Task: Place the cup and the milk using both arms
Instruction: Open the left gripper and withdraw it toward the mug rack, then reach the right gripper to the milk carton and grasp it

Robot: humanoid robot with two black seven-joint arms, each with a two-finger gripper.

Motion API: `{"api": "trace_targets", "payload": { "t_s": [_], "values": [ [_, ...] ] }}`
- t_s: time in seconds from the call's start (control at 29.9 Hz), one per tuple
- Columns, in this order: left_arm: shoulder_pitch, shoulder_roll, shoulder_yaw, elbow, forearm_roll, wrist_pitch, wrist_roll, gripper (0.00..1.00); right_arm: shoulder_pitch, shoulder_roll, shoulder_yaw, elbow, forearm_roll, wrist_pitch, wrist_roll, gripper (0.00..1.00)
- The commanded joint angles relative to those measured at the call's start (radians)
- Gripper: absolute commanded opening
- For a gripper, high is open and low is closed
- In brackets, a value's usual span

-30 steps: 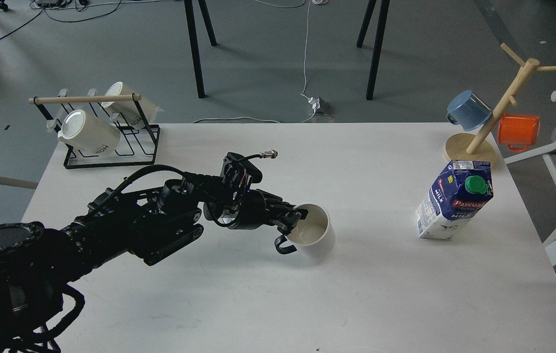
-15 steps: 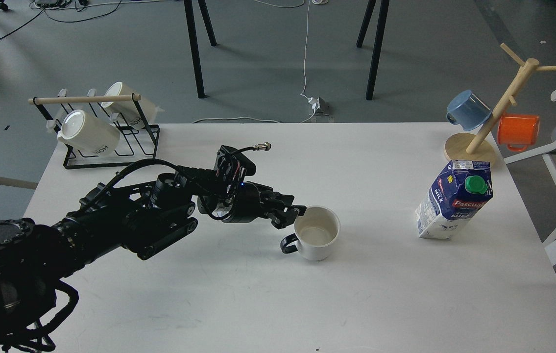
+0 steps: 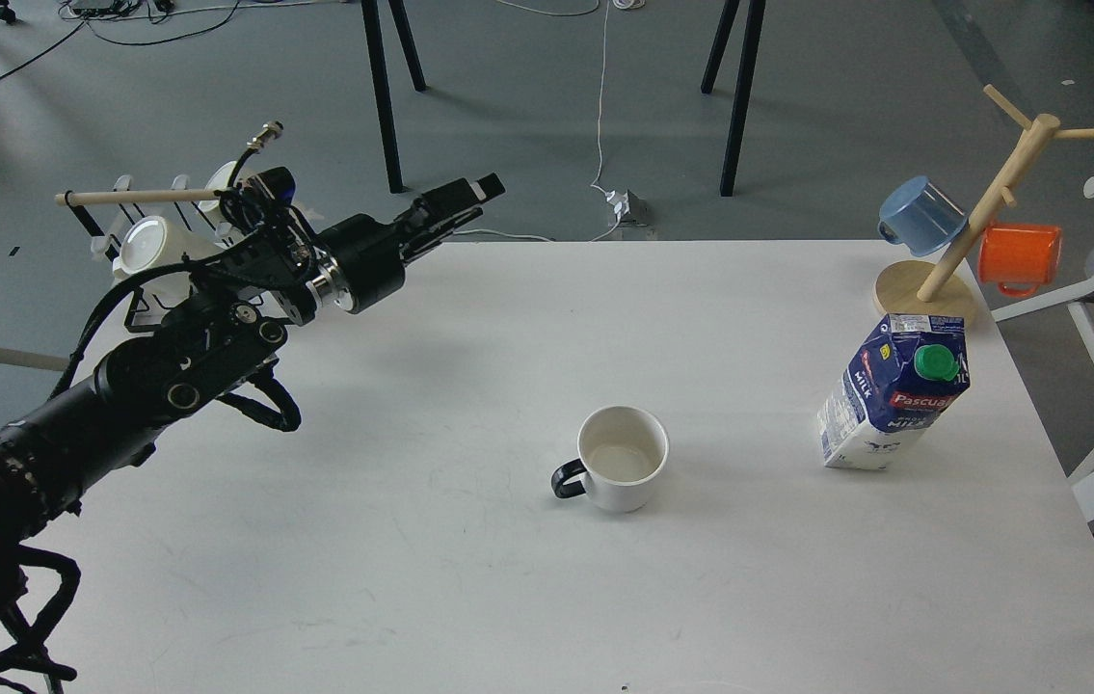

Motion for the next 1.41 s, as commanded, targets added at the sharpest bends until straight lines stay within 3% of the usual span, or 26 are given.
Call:
{"api": "trace_targets", "payload": {
  "t_s": [0.0,0.13,0.3,0.4,0.87,1.37],
  "values": [
    [0.015,0.111,-0.038,-0.038,-0.272,-0.114,0.0,0.8,-0.06,0.0,-0.001,0.022,0.076,0.0,-0.078,0.99],
    [0.047,0.221,-0.04,-0.055,-0.542,-0.279,0.0,0.89,-0.143,0.0,-0.005,0.146,0.165,0.0,-0.09,0.99],
    [0.113,0.345,-0.041,-0.057,-0.724,-0.279,0.0,0.95,-0.287,0.013,-0.004,0.362,0.213,0.0,-0.101,1.0],
    [0.163,0.382,-0.041,-0.066,-0.727,-0.279,0.0,0.97,-0.332,0.038,-0.005,0.408,0.215,0.0,-0.101,1.0],
    [0.351,0.404,-0.037,-0.129,-0.721,-0.279,0.0,0.99,-0.344,0.233,-0.004,0.421,0.204,0.0,-0.095,1.0],
    [0.391,0.401,-0.035,-0.129,-0.721,-0.279,0.0,0.99,-0.26,0.3,0.002,0.418,0.204,0.0,-0.089,1.0]
  ]
}}
